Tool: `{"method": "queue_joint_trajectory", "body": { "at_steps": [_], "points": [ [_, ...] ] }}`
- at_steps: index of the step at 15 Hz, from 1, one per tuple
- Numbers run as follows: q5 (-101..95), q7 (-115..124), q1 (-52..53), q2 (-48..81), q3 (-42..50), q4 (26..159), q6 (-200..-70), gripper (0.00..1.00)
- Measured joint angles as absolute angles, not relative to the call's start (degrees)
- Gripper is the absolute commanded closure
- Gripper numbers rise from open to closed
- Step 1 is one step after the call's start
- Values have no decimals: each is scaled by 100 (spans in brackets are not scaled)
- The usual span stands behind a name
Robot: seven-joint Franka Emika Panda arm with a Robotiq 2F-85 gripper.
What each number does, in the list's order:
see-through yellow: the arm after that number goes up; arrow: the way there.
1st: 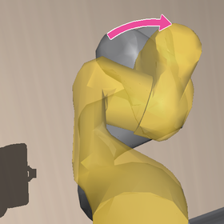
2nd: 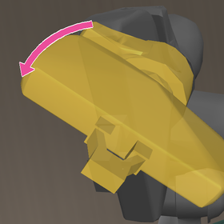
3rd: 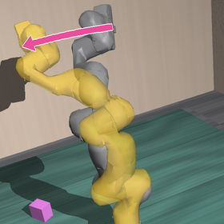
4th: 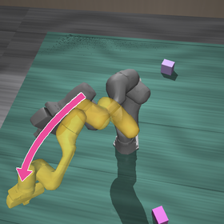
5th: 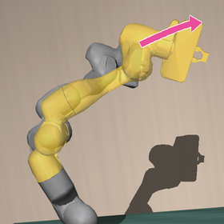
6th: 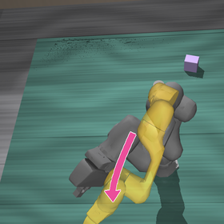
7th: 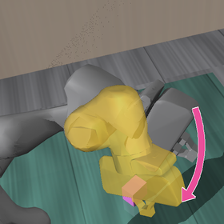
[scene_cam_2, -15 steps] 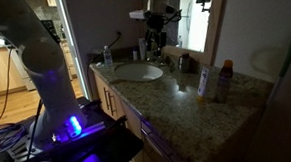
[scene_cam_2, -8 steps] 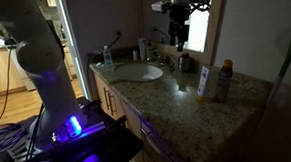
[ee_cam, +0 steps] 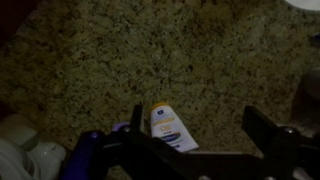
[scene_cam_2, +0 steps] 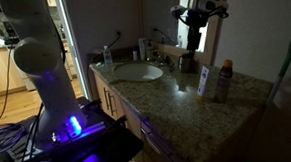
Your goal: Move the white tube from the right side to the left side of the sink
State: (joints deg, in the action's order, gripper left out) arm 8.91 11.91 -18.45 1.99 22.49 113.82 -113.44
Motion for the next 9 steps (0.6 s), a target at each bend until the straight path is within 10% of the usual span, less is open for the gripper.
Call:
{"method": "queue_joint_trajectory", "body": {
  "at_steps": [9],
  "points": [
    [1498, 2228, -2116, 870, 2389, 10861, -11396, 0]
  ]
}}
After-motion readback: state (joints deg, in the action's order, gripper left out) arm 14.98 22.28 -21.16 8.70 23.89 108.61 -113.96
